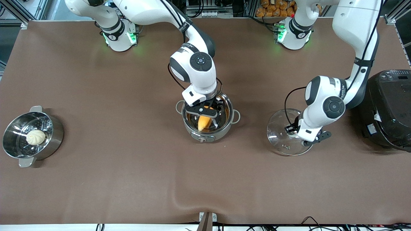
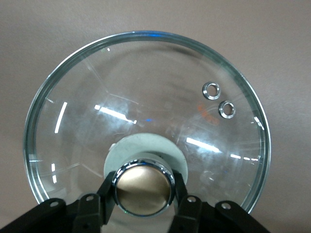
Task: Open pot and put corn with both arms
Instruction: 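Lower the corn into the pot while the left gripper sets the lid down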
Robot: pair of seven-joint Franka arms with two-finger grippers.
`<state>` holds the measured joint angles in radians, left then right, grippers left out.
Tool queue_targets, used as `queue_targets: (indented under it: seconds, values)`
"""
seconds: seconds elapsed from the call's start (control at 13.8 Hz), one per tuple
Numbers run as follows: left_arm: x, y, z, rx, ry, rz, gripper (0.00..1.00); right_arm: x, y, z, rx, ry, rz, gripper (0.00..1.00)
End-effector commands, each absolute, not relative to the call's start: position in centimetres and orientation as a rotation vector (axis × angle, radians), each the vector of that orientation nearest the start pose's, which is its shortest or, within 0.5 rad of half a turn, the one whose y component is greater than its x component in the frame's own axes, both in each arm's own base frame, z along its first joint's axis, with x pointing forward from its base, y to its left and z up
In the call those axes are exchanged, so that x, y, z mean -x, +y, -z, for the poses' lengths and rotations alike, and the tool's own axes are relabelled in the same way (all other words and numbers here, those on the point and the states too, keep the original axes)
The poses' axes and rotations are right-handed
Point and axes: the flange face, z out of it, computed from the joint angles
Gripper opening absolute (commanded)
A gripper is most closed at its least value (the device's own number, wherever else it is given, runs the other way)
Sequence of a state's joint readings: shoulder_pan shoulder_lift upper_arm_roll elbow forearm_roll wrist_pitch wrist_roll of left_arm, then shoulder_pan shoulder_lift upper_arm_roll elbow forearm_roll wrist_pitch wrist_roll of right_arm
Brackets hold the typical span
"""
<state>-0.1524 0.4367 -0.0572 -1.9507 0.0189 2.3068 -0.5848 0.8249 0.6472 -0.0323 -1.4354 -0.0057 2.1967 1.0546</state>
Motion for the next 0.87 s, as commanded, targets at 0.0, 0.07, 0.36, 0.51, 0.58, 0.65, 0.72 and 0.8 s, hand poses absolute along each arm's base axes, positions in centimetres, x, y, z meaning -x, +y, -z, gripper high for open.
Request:
queue_targets:
  seconds: [0.0, 0.07, 0.36, 0.51, 0.58, 0.65, 0.72, 0.8]
  values:
    - [-59.9, -12.7, -25.5, 3.066, -0.526, -0.090, 0.36, -53.8, 48.9, -35.2, 3.046, 0.443, 0.124, 1.00]
    - [-59.7, -13.1, -25.0, 3.063, -0.518, -0.103, 0.97, -54.5, 47.5, -36.3, 3.067, 0.416, 0.109, 1.00]
    - [-59.5, -13.5, -25.1, 3.057, -0.532, -0.111, 1.00, -58.6, 38.5, -42.0, 3.090, 0.498, 0.053, 1.00]
    - [-59.7, -13.3, -27.2, 3.057, -0.537, -0.096, 1.00, -60.9, 32.9, -43.4, 3.122, 0.375, 0.033, 1.00]
    - [-60.0, -13.0, -29.1, 3.064, -0.534, -0.067, 1.00, -62.1, 29.7, -44.0, 3.135, 0.325, 0.021, 1.00]
    - [-60.1, -12.8, -31.6, 3.073, -0.537, -0.026, 1.00, -63.2, 26.4, -44.8, 3.139, 0.289, 0.018, 1.00]
    - [-60.0, -12.8, -33.5, 3.073, -0.527, -0.017, 1.00, -64.1, 23.1, -45.4, 3.150, 0.223, 0.001, 1.00]
    - [-60.0, -12.5, -36.3, 3.085, -0.487, 0.017, 1.00, -64.7, 19.9, -45.9, 3.162, 0.136, -0.028, 1.00]
